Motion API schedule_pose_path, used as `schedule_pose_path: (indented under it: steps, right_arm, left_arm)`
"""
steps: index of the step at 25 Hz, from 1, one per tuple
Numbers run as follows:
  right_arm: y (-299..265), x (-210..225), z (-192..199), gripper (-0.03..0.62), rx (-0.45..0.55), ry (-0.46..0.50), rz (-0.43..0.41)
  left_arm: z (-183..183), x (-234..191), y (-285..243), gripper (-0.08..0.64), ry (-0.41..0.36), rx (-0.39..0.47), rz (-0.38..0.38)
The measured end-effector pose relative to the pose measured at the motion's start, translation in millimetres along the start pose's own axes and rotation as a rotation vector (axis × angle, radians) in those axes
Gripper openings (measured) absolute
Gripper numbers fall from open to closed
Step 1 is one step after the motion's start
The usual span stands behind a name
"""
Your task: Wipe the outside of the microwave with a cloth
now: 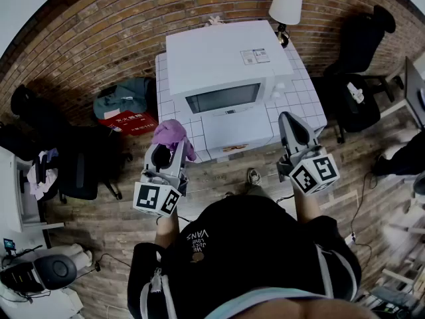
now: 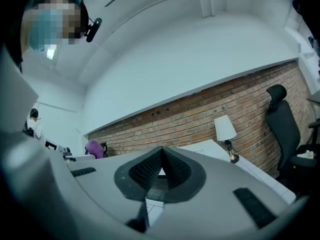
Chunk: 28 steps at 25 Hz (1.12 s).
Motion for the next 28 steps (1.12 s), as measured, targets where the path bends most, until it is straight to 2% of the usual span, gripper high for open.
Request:
schedule_pose_path:
  steps: [6, 12, 18, 28]
  right_arm:
    - [-10.1, 4.4, -0.5, 0.003, 0.011, 0.001, -0.005]
    - [-28.5, 33.8, -1.7, 0.003, -0.006, -0.020, -0.007]
    - [-62.2, 71.2, -14.0, 0.003, -0.011, -0.013, -0.055]
    - [-112.5, 140.7, -31.9, 0.003, -0.046, -0.005, -0.176]
  left_arm:
    - [4.5, -6.9, -9.6, 0.141, 0.010, -0.015, 0.005]
    - [4.6, -14.5, -38.2, 0.141, 0.004, -0.022, -0.017]
    - [-4.0, -28.4, -71.2, 0.141, -0.030, -0.039, -0.089]
    - [-21.0, -46.0, -115.8, 0.141, -0.146, -0.086, -0.274]
Point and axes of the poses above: the fingertips, and each gripper's own axes: y backward along the fingers, x to its right, z out of its underside, the point moved 7 cm from there along y, backward along the fingers, and after that the axes turned 5 degrees about -x, right-handed, at the moved point
